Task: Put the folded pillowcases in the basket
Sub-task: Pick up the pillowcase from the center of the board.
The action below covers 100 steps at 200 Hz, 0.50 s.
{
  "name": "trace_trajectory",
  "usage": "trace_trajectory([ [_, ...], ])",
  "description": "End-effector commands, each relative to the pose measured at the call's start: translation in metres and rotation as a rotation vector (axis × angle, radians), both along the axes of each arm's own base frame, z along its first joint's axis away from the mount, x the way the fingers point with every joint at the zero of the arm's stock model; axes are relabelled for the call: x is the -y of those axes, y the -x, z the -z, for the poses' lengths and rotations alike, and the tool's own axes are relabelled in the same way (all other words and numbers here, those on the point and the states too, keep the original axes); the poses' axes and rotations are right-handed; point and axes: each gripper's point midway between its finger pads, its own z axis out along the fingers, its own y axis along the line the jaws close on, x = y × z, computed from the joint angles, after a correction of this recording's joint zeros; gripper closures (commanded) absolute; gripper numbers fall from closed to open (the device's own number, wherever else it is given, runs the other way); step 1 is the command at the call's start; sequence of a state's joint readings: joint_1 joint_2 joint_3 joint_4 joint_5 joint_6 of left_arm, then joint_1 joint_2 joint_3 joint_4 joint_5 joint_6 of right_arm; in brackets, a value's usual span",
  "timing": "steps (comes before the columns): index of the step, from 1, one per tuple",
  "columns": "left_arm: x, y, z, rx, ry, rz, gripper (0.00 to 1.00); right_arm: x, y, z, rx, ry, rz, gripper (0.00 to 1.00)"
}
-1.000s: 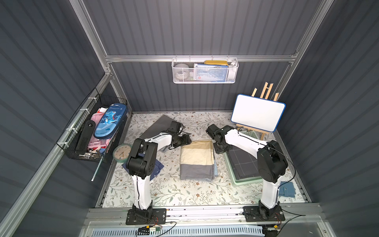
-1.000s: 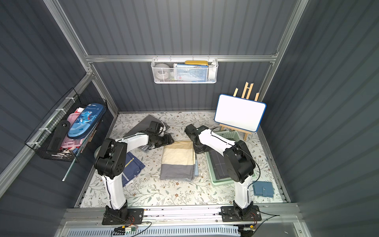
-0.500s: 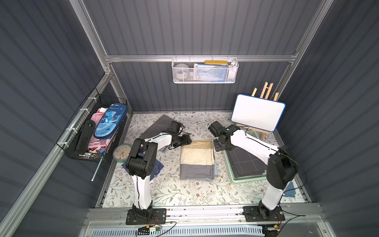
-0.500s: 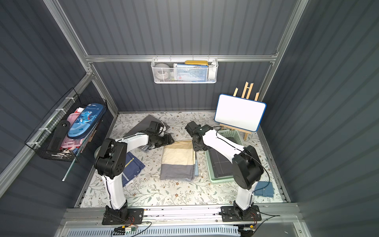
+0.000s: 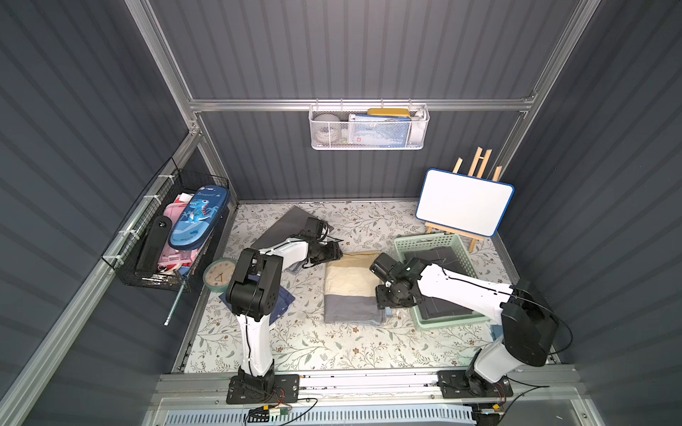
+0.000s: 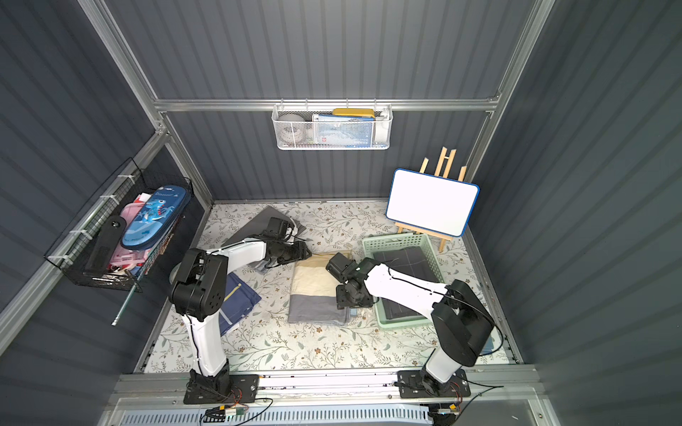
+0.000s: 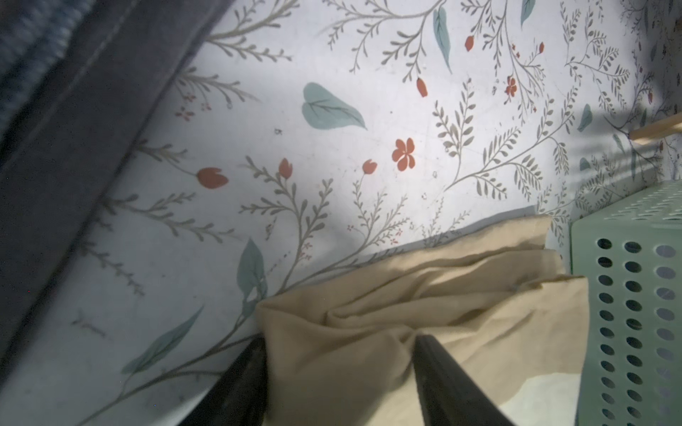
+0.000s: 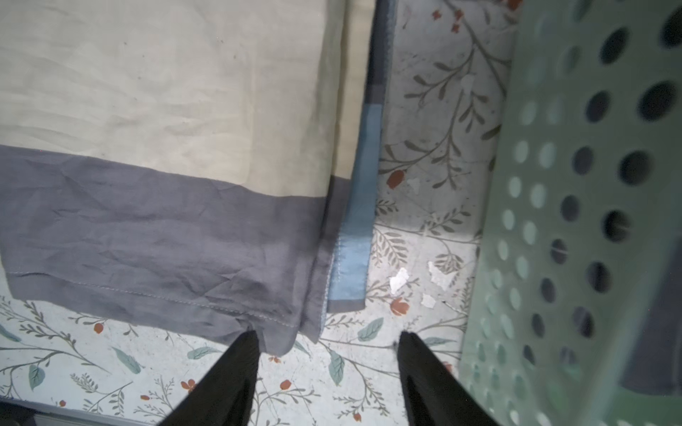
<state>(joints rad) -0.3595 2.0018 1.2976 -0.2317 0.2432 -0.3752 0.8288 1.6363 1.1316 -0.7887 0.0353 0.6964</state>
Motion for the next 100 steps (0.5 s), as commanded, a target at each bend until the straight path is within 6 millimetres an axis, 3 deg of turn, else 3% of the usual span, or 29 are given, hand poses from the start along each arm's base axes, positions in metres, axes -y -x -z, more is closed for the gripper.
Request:
trace_trajectory([
  [1, -0.001, 0.007, -0.007, 0.002, 0.01, 0.023, 0.34, -0.012, 0.002, 0.008, -0.039, -0.002, 0.056, 0.33],
  [46, 0.0, 0.009, -0.016, 0.015, 0.023, 0.03, 0.34, -0.004, -0.003, 0.03, -0.054, 0.057, 0.099, 0.29],
  [100, 0.004, 0.006, -0.017, 0.014, 0.034, 0.043, 0.35, -0.032, 0.023, 0.069, -0.257, -0.079, 0.116, 0.33],
])
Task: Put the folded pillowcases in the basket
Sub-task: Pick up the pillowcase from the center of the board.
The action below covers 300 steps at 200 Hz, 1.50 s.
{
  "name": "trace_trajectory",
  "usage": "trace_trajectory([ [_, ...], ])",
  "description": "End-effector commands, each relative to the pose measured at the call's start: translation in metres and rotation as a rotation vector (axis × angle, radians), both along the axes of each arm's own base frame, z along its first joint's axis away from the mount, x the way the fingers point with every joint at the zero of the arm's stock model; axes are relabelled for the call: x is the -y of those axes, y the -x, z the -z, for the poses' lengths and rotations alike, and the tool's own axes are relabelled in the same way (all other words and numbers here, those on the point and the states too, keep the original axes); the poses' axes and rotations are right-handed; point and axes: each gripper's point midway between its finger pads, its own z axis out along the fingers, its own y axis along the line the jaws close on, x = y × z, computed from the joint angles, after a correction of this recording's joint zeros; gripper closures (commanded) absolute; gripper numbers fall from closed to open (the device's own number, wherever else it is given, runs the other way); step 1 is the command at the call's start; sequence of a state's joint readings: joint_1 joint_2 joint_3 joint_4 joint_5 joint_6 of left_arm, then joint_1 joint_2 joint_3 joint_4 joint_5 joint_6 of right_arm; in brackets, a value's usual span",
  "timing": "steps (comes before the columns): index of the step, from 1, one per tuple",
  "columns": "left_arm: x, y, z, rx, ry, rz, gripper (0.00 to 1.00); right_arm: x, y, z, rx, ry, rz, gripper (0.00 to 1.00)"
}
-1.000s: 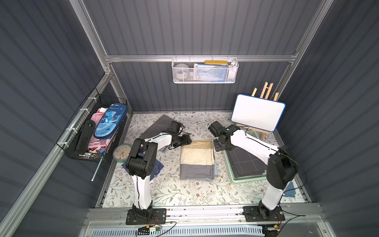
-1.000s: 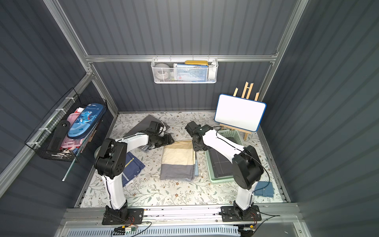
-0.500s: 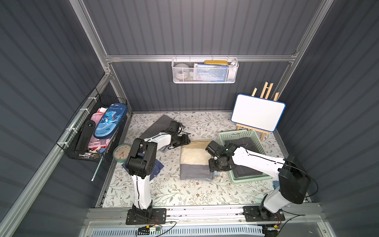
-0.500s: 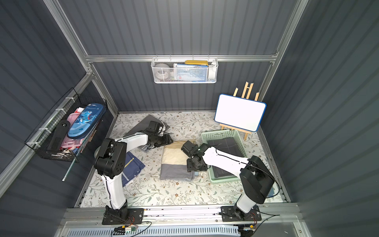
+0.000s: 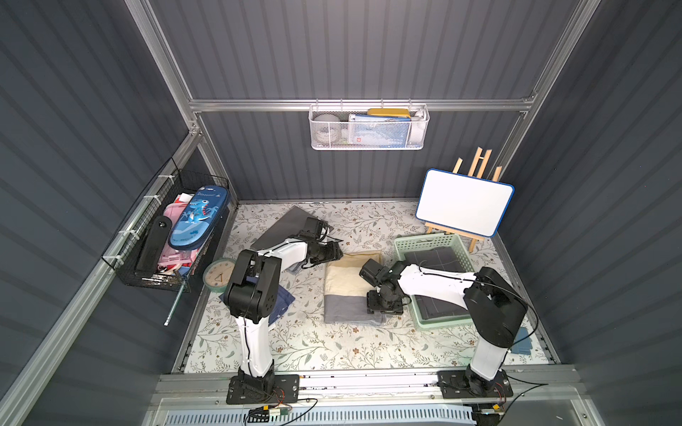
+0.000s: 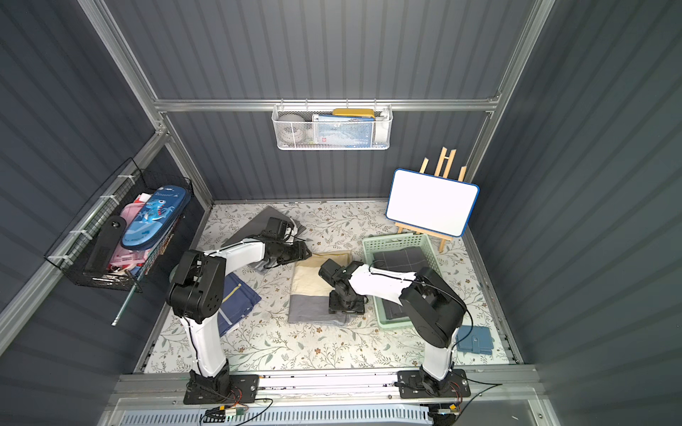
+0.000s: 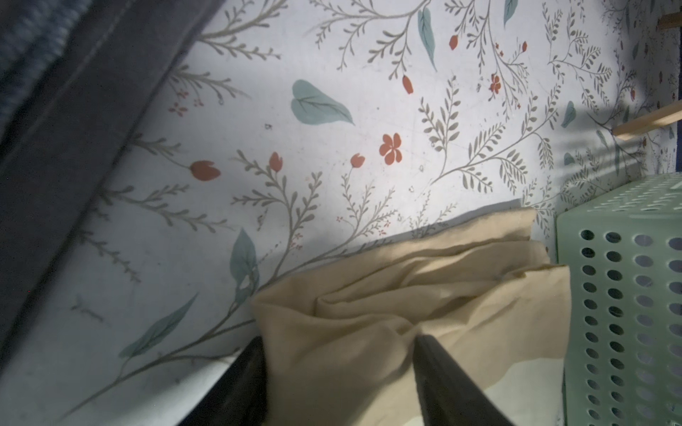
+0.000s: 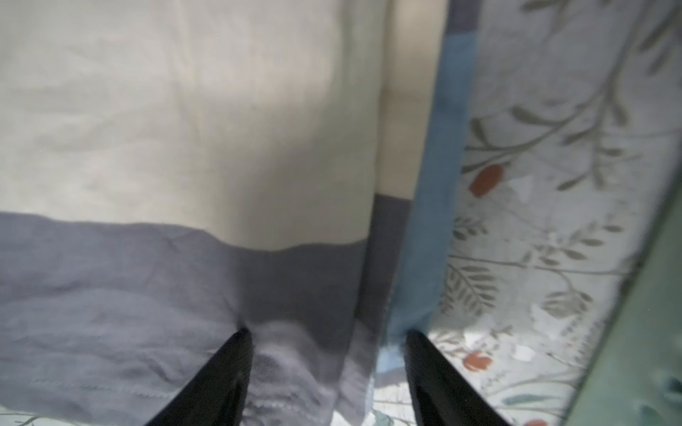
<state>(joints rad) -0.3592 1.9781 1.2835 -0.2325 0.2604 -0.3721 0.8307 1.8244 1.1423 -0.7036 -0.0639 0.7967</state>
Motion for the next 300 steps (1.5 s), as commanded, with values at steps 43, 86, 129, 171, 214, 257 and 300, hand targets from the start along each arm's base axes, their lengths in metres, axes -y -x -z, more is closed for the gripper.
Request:
trace_trajectory([
  [43, 0.003, 0.007, -0.006, 0.001, 0.029, 0.038, 0.47, -0.011, 0.032, 0.025, -0.141, -0.06, 0.027, 0.46],
  [86, 0.002, 0.008, -0.012, 0.016, 0.031, 0.029, 0.65, -0.016, 0.029, 0.023, -0.127, -0.072, 0.014, 0.8],
  [129, 0.002, 0.007, -0.019, 0.028, 0.035, 0.028, 0.92, -0.016, 0.023, 0.009, -0.071, -0.085, -0.001, 1.0],
  [171, 0.006, -0.002, -0.048, 0.085, 0.056, 0.017, 1.0, -0.006, 0.006, -0.034, 0.06, -0.068, -0.029, 1.0],
  [214, 0.018, 0.001, -0.085, 0.135, 0.092, 0.034, 1.0, 0.005, -0.01, -0.088, 0.196, -0.056, -0.045, 1.0],
  [257, 0.048, -0.001, -0.164, 0.263, 0.174, 0.058, 1.0, 0.049, -0.028, -0.136, 0.3, -0.009, 0.013, 1.0],
  [300, 0.101, 0.017, -0.204, 0.317, 0.258, 0.137, 1.0, 0.124, -0.041, -0.167, 0.383, 0.056, 0.163, 1.0],
])
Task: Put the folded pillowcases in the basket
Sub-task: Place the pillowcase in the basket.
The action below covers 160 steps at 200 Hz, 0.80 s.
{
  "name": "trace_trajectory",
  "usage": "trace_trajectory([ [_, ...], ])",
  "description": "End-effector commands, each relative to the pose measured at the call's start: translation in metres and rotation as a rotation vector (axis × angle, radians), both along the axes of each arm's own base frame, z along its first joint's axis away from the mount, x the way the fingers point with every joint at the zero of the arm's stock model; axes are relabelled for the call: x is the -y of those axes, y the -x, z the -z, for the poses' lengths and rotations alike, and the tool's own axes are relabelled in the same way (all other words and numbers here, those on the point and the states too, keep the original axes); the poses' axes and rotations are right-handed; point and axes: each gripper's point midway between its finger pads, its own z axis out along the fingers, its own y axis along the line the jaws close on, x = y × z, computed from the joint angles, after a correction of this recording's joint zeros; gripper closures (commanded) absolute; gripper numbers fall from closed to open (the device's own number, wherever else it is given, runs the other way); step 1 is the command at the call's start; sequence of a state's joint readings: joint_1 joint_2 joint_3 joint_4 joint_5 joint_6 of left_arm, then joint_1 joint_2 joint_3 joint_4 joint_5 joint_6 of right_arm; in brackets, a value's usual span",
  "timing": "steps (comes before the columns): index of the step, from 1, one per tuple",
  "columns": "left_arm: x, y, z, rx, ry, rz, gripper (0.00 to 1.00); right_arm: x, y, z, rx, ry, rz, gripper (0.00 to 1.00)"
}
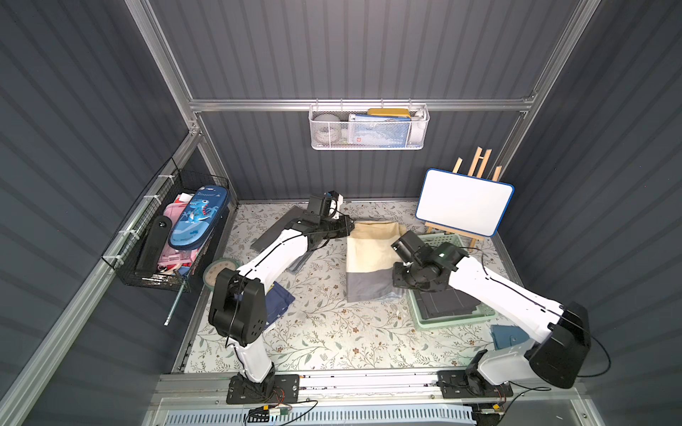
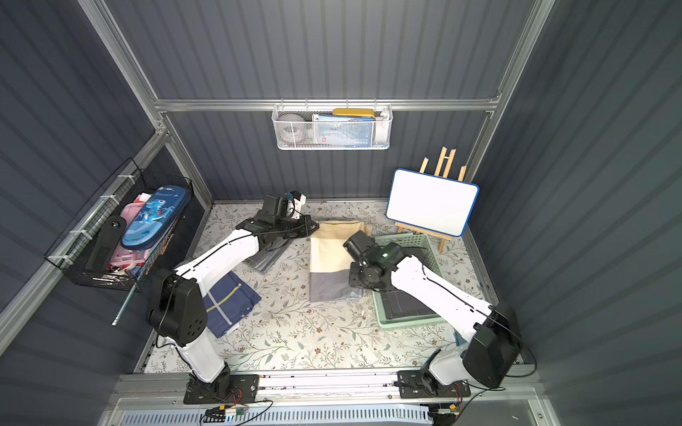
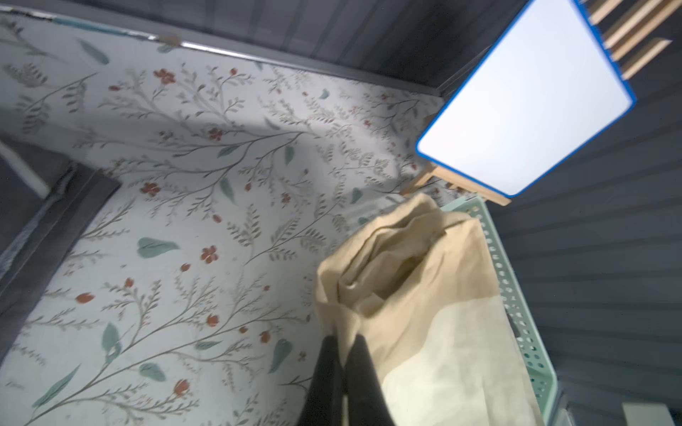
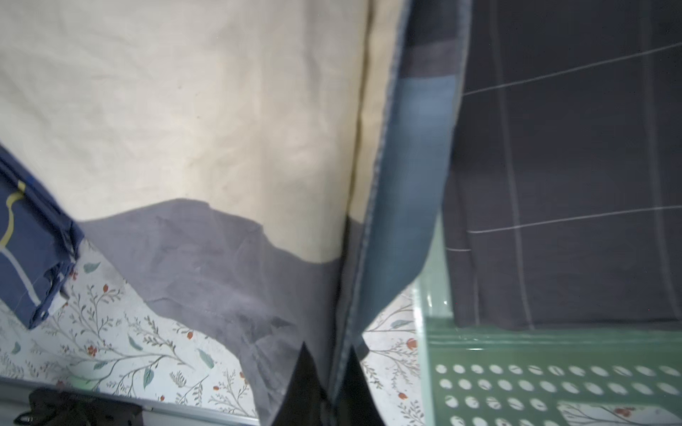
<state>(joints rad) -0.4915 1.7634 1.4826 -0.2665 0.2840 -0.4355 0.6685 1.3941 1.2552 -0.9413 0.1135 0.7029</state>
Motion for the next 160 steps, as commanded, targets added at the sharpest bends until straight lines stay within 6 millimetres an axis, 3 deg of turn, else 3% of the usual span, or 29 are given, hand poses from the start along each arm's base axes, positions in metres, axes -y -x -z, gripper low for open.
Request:
trace_trajectory([
  [1, 0.029, 0.013, -0.026, 0.017, 0.054, 0.043, 1.0, 0.052, 0.003, -0.011, 0.022, 0.109, 0.073, 1.0],
  [18, 0.056, 0.022, -0.035, 0.031, 0.067, 0.089, 1.0, 0.082, 0.003, -0.015, 0.035, 0.127, 0.141, 1.0],
  [39, 0.09, 0.034, -0.033, 0.021, 0.088, 0.152, 1.0, 0.112, 0.007, -0.017, 0.028, 0.136, 0.204, 1.0],
  [62, 0.124, 0.045, -0.028, 0.005, 0.101, 0.212, 1.0, 0.135, 0.011, -0.024, 0.046, 0.139, 0.254, 1.0],
  [92, 0.166, 0.063, -0.037, 0.011, 0.135, 0.276, 1.0, 0.159, 0.011, -0.028, 0.044, 0.157, 0.306, 1.0],
  [120, 0.185, 0.07, -0.017, -0.03, 0.119, 0.314, 1.0, 0.174, 0.014, -0.025, 0.025, 0.169, 0.331, 1.0],
  [160, 0.194, 0.07, 0.0, -0.031, 0.122, 0.329, 1.0, 0.191, 0.02, -0.011, -0.018, 0.186, 0.363, 1.0],
])
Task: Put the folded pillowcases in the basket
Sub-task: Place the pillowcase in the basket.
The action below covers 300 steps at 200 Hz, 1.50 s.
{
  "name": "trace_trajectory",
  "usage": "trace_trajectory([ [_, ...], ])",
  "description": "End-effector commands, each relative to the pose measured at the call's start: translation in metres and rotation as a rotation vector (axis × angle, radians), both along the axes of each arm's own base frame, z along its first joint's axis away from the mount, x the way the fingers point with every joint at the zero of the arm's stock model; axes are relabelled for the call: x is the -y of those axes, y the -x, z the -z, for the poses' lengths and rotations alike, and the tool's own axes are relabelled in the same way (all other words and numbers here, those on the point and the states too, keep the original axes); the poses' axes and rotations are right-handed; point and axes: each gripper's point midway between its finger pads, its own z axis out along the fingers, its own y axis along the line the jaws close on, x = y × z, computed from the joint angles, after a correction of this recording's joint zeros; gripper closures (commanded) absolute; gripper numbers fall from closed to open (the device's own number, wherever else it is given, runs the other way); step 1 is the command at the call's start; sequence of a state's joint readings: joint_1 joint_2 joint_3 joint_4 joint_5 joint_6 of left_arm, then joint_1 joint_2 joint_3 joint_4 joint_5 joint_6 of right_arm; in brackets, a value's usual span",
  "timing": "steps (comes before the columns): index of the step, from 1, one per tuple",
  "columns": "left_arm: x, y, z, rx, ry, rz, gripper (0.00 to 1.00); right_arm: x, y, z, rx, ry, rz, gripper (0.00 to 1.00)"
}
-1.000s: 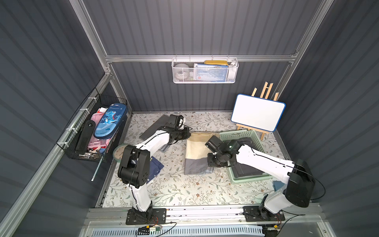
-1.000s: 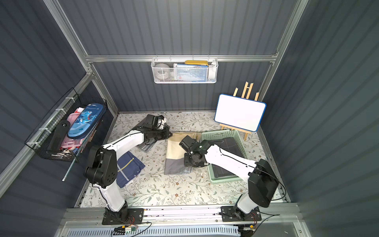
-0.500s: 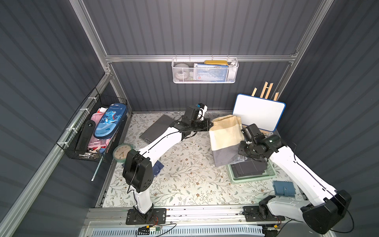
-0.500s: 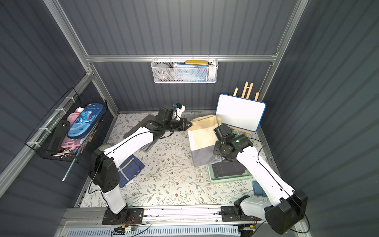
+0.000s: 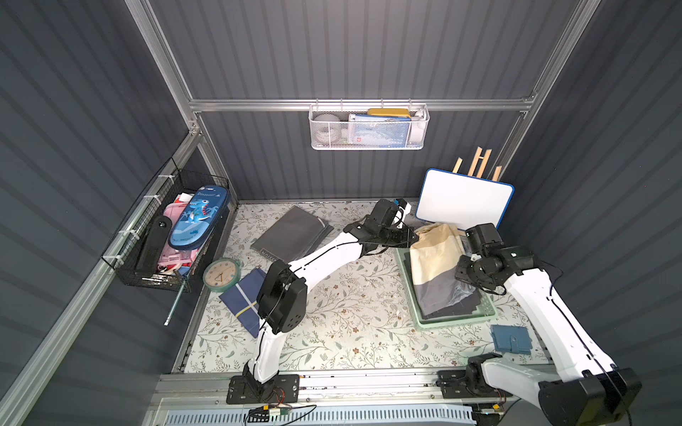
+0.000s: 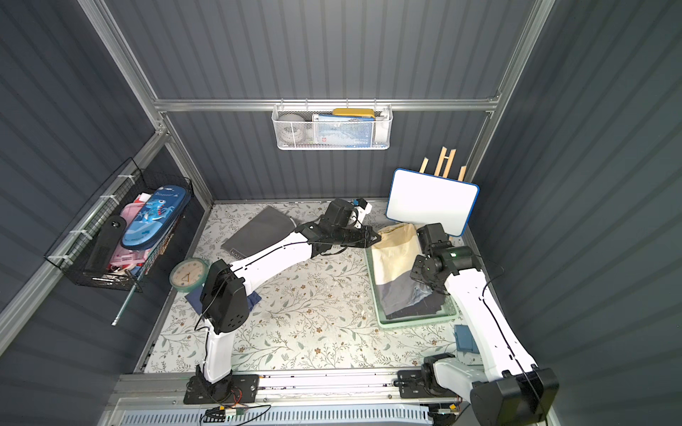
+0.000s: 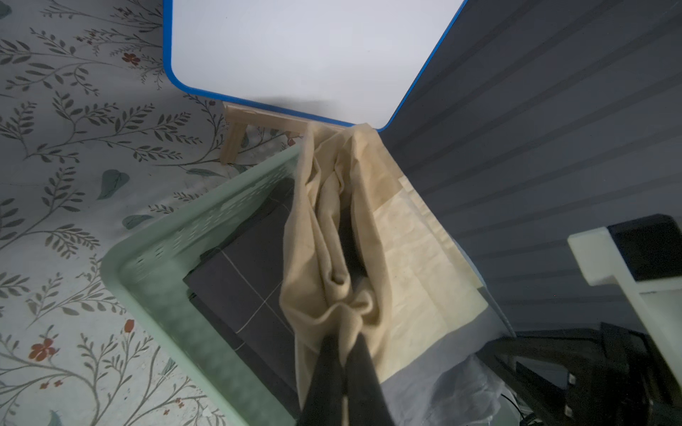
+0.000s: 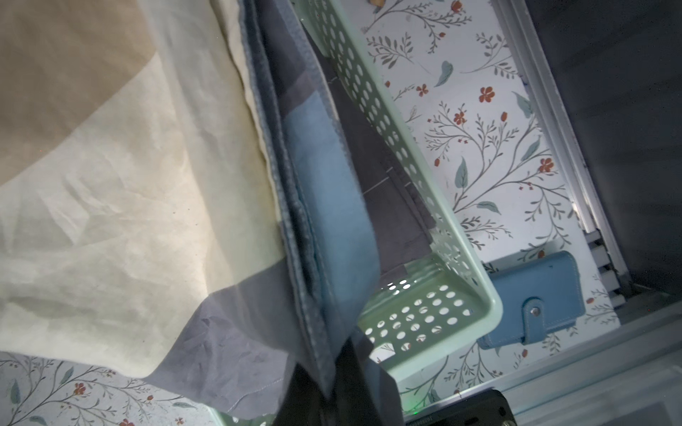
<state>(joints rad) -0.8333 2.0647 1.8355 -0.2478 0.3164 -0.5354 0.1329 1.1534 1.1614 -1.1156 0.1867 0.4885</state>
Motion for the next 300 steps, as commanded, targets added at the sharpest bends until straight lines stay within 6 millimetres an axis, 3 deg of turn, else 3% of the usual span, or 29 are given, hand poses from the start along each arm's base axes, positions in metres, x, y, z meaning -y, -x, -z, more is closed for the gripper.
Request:
trace_trajectory([
  [1, 0.006, -0.003, 0.001, -0.001, 0.028, 0.012, 1.0, 0.009, 0.005, 0.007, -0.026, 0.022, 0.0, 1.0],
  [57, 0.021, -0.014, 0.041, -0.011, -0.028, 0.05, 1.0, 0.02, -0.004, 0.023, -0.066, 0.017, 0.028, 1.0],
  [75, 0.015, -0.021, 0.057, -0.027, -0.077, 0.009, 1.0, 0.019, -0.005, 0.022, -0.061, 0.007, 0.025, 1.0],
  [130, 0.007, -0.032, 0.066, -0.031, -0.068, -0.01, 1.0, 0.028, -0.006, 0.033, -0.129, 0.062, 0.039, 1.0],
  [182, 0.016, -0.035, 0.083, -0.06, -0.064, 0.014, 1.0, 0.03, -0.009, 0.042, -0.172, 0.068, 0.053, 1.0],
  [220, 0.018, -0.035, 0.097, -0.08, -0.075, 0.026, 1.0, 0.032, -0.005, 0.06, -0.226, 0.079, 0.068, 1.0],
  [247, 0.018, -0.038, 0.101, -0.08, -0.078, 0.023, 1.0, 0.037, -0.006, 0.069, -0.265, 0.113, 0.081, 0.87],
  [255, 0.017, -0.042, 0.1, -0.074, -0.075, 0.016, 0.87, 0.041, -0.006, 0.069, -0.272, 0.136, 0.093, 0.74],
  [259, 0.017, -0.044, 0.098, -0.07, -0.073, 0.012, 0.79, 0.043, -0.006, 0.07, -0.279, 0.146, 0.096, 0.71],
  [269, 0.018, -0.049, 0.094, -0.058, -0.06, 0.008, 0.72, 0.045, -0.005, 0.07, -0.286, 0.157, 0.099, 0.67],
  [283, 0.021, -0.055, 0.087, -0.053, -0.03, 0.035, 0.54, 0.046, -0.005, 0.067, -0.27, 0.165, 0.107, 0.57],
  [300, 0.025, -0.057, 0.079, -0.043, -0.014, 0.071, 0.48, 0.051, -0.007, 0.054, -0.215, 0.189, 0.118, 0.46],
])
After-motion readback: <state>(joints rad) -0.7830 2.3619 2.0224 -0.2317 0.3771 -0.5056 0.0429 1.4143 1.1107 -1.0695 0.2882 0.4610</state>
